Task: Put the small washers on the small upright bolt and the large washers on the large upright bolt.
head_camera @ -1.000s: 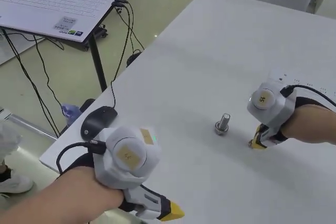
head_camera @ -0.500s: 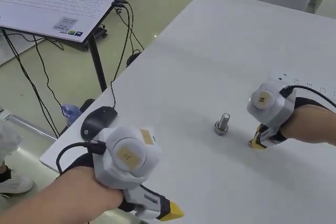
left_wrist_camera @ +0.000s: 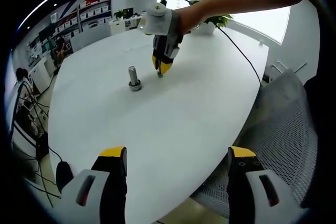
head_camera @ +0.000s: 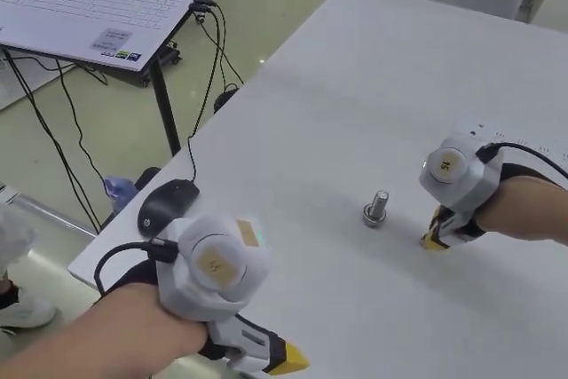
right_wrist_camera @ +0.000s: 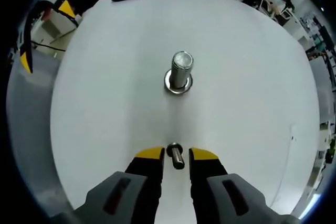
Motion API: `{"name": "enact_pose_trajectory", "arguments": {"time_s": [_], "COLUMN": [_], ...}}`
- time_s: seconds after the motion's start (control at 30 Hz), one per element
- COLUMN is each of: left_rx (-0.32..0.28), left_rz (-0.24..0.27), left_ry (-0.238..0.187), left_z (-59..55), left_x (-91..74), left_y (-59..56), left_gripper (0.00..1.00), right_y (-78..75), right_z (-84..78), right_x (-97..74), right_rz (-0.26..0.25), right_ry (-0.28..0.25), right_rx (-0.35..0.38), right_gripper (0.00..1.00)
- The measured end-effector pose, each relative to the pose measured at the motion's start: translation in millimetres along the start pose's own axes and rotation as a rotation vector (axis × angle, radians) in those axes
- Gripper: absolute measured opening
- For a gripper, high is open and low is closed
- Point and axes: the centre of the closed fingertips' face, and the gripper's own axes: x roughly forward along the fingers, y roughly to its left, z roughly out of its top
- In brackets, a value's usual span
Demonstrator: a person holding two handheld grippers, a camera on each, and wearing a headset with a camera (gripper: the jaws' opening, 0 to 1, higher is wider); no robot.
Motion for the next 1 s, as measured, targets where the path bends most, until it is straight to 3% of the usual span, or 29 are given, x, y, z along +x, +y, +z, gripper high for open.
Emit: {"name": "enact_pose_trajectory", "arguments": {"time_s": [0.3, 0.4, 0.47, 0.6, 0.8, 1.0], "left_rx": [0.009, 0.001, -0.014, -0.011, -0.020, -0.041], "left_rz": [-0.002, 0.002, 0.005, 0.006, -0.002, -0.007], "left_ry": [-0.014, -0.036, -0.058, -0.063, -0.084, -0.112], "left_z": [7.3, 14.8, 19.4, 22.1, 27.2, 32.9], "left_x": [2.0, -0.6, -2.7, -2.0, -1.9, -3.4], "left_y": [0.6, 3.4, 6.7, 9.6, 10.9, 12.8], "left_gripper": [0.78, 0.80, 0.80, 0.80, 0.81, 0.81], "right_y": [-2.3, 1.9, 0.5, 3.2, -3.0, -0.4], "right_z": [2.6, 12.3, 11.6, 10.4, 8.4, 8.7], "right_x": [-14.3, -21.7, -29.7, -36.2, -44.5, -63.9], "right_rz": [-0.024, 0.002, -0.015, -0.036, -0.080, -0.133], "right_ry": [-0.071, -0.162, -0.178, -0.210, -0.313, -0.418], "right_rx": [0.023, 0.106, 0.109, 0.120, 0.179, 0.246], "right_gripper": [0.25, 0.28, 0.28, 0.32, 0.37, 0.38]}}
